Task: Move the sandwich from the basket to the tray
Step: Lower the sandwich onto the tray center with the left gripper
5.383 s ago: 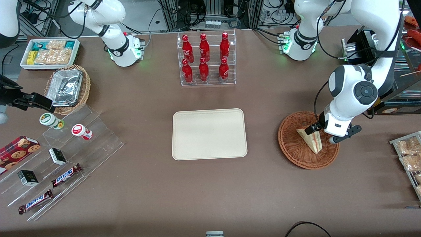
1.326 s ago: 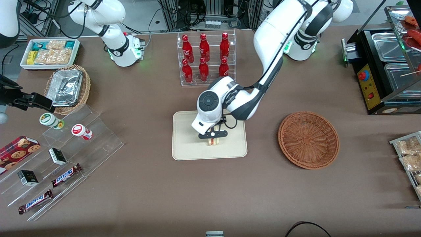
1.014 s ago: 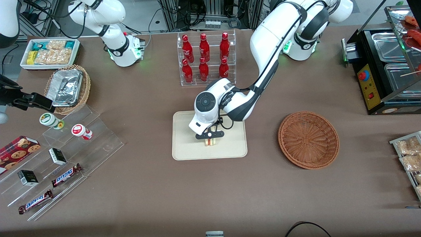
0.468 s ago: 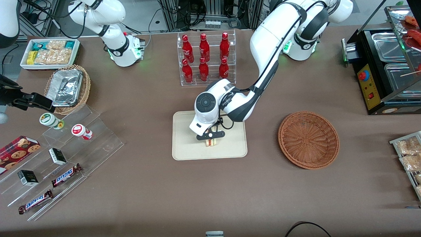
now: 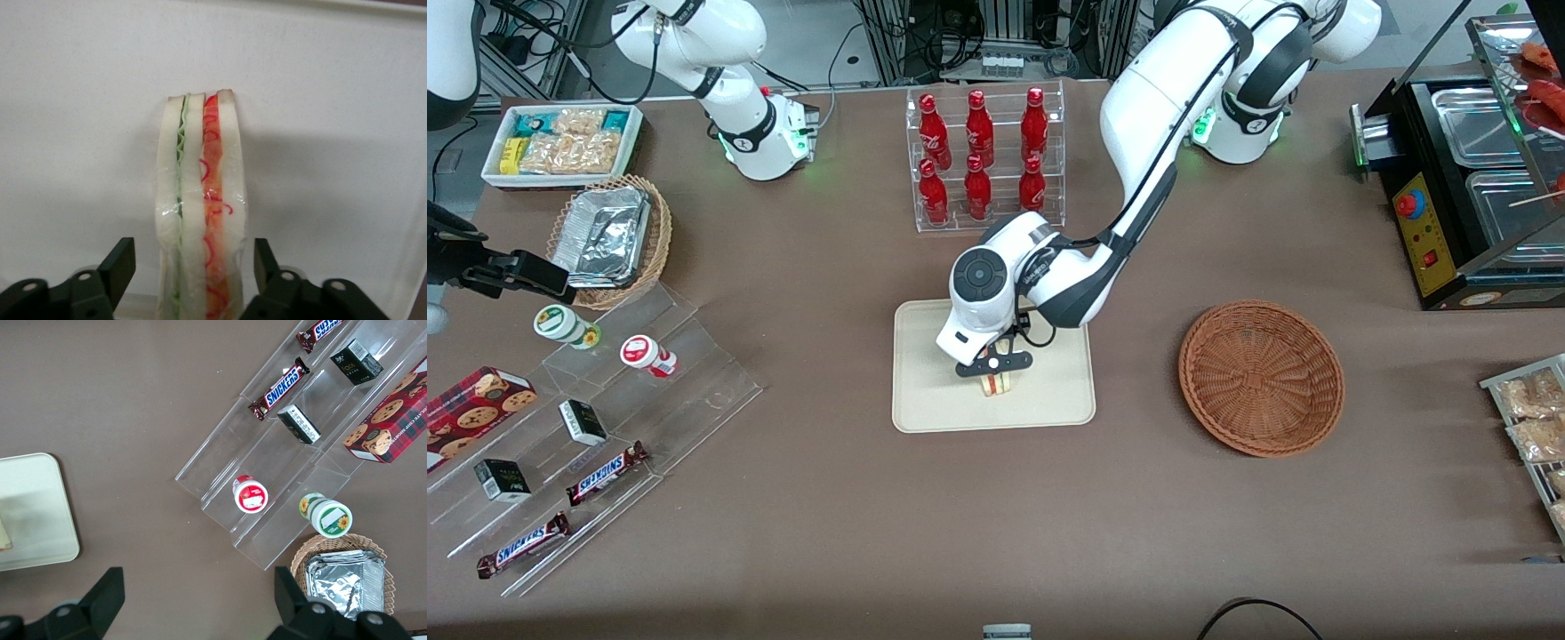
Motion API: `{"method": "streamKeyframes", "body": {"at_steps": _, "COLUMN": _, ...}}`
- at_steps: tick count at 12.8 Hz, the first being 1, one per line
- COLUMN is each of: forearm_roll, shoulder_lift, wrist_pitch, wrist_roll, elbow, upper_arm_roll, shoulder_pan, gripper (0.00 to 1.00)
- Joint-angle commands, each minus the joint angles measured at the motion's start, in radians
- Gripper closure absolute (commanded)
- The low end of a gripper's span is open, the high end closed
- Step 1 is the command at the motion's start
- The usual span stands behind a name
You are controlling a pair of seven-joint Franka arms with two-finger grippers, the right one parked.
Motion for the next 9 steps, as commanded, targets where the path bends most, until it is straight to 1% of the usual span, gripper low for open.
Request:
{"method": "streamKeyframes", "body": {"at_steps": 1, "forearm_roll": -0.001, "shoulder_lift": -0.025, "wrist_pitch": -0.048, "wrist_roll": -0.032, "elbow": 0.048, "upper_arm_roll": 0.017, "shoulder_pan": -0.015, "gripper": 0.00}}
{"method": "streamKeyframes", "body": {"at_steps": 4, "forearm_roll": -0.007, "shoulder_lift": -0.043, "wrist_pitch": -0.144, "wrist_roll": -0.019, "elbow": 0.124, "upper_arm_roll": 0.014, "shoulder_pan": -0.007, "gripper": 0.00}}
{"method": "streamKeyframes", "body": {"at_steps": 7, "forearm_roll": 0.000, "shoulder_lift": -0.094, "wrist_pitch": -0.166, "wrist_roll": -0.012, "elbow": 0.123, "upper_arm_roll": 0.017, "shoulder_pan": -0.002, "gripper": 0.00}}
{"method": "streamKeyframes", "body": {"at_steps": 9, "forearm_roll": 0.006, "shoulder_lift": -0.117, "wrist_pitch": -0.216, "wrist_roll": 0.093, "elbow": 0.121, "upper_arm_roll": 0.025, "shoulder_pan": 0.004, "gripper": 0.00}}
